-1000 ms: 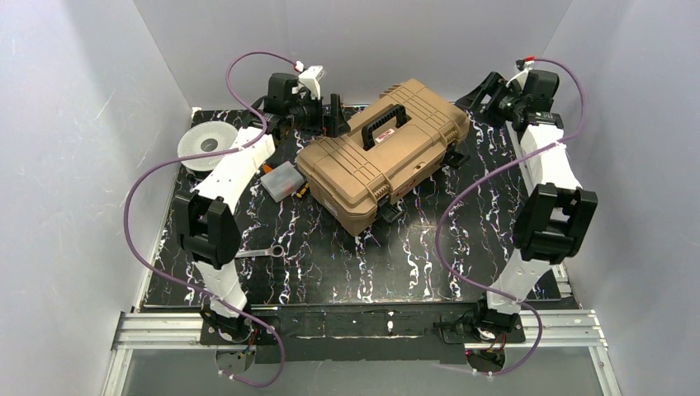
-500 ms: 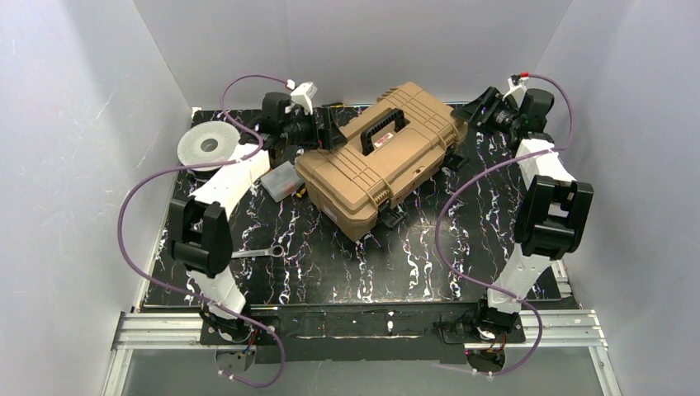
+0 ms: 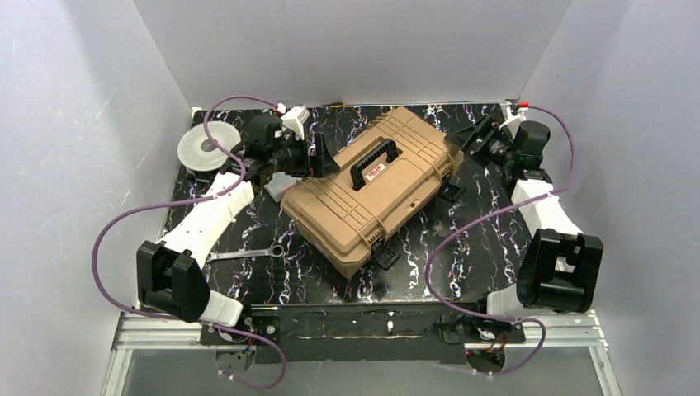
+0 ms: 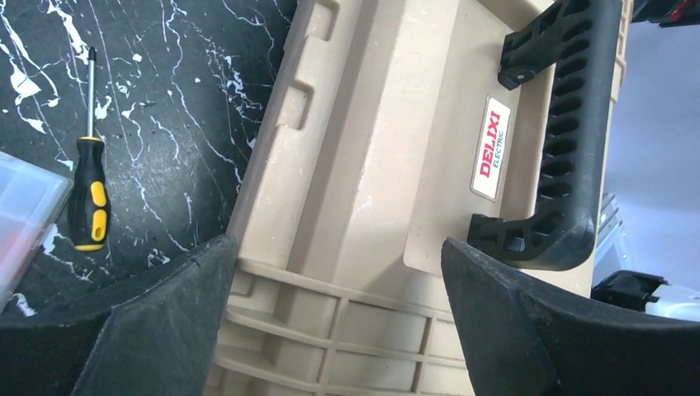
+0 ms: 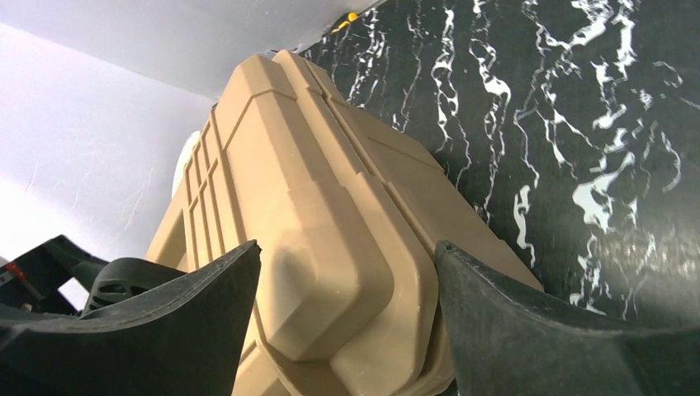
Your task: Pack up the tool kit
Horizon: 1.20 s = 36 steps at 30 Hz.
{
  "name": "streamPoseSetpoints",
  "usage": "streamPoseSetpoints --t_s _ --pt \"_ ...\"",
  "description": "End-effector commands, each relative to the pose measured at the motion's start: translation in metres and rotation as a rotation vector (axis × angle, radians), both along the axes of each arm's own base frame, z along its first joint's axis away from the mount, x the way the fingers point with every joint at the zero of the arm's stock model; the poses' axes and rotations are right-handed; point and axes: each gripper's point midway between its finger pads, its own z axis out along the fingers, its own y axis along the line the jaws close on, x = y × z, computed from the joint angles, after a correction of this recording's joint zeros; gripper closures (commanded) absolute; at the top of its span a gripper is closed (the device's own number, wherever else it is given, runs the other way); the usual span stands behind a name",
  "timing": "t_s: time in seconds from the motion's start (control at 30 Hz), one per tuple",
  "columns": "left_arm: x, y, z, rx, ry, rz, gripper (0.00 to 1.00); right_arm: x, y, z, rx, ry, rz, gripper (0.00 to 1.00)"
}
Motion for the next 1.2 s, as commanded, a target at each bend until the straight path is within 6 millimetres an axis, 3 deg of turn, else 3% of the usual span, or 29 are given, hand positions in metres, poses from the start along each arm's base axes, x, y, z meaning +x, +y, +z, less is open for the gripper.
streamPoseSetpoints --t_s 0.0,0.13,0.23,0.3,0.47,0.63,0.67,0.7,0.73,0.93,1.17 --pt "-0.009 -0.004 0.063 0.021 -0.168 -0.051 0.07 -0.026 0.001 0.009 -0.014 0.070 -0.037 0.16" --pt "0.002 -0.001 0.096 0.080 -0.265 -0.049 0.07 -0.036 -0.030 0.022 0.008 0.055 -0.130 0.16" --pt "0.001 -0.014 0.118 0.090 -0.340 -0.084 0.07 -0.046 -0.051 0.021 0.018 0.053 -0.222 0.16" --pt "0.000 -0.024 0.128 0.111 -0.389 -0.105 0.07 -0.052 -0.061 0.011 0.018 0.067 -0.282 0.16" --pt "-0.025 -0.077 0.142 0.147 -0.485 -0.248 0.10 -0.065 -0.076 -0.035 0.040 0.171 -0.366 0.28" --pt "-0.046 -0.131 0.131 0.164 -0.496 -0.368 0.12 -0.069 -0.068 -0.073 0.099 0.251 -0.317 0.66" --pt "-0.049 -0.141 0.127 0.173 -0.495 -0.389 0.12 -0.068 -0.066 -0.078 0.110 0.254 -0.305 0.77" --pt "-0.053 -0.151 0.124 0.178 -0.494 -0.406 0.12 -0.068 -0.063 -0.083 0.122 0.260 -0.286 0.94" --pt "-0.056 -0.161 0.121 0.189 -0.501 -0.428 0.12 -0.066 -0.061 -0.085 0.130 0.254 -0.261 0.99" --pt "-0.057 -0.212 0.104 0.212 -0.483 -0.489 0.13 -0.054 -0.037 -0.105 0.268 0.286 -0.054 0.99" --pt "-0.042 -0.247 0.074 0.207 -0.393 -0.504 0.13 -0.039 -0.004 -0.109 0.425 0.307 0.189 0.99"
